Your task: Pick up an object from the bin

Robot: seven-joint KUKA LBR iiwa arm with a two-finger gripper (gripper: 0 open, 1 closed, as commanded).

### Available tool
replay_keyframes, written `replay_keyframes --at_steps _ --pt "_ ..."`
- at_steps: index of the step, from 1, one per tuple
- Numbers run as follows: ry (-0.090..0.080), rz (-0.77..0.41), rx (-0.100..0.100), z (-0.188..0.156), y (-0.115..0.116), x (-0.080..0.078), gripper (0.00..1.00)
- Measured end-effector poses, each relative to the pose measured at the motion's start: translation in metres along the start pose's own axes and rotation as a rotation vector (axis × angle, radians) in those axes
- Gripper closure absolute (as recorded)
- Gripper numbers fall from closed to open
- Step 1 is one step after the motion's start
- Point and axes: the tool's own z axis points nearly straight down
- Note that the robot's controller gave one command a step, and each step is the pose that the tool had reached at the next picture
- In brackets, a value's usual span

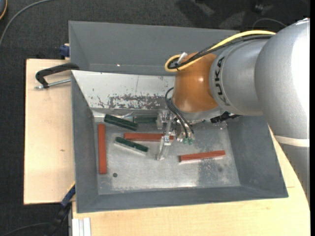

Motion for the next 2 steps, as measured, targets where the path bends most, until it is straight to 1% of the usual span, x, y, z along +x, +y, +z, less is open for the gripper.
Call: replay_keyframes --at_steps 1,2 --pt "-0.003 0.001 0.0 -0.004 0.0 0.0 1.0" --pt "-0.012 -0.423 0.002 -0.126 -0.024 -0.012 1.0"
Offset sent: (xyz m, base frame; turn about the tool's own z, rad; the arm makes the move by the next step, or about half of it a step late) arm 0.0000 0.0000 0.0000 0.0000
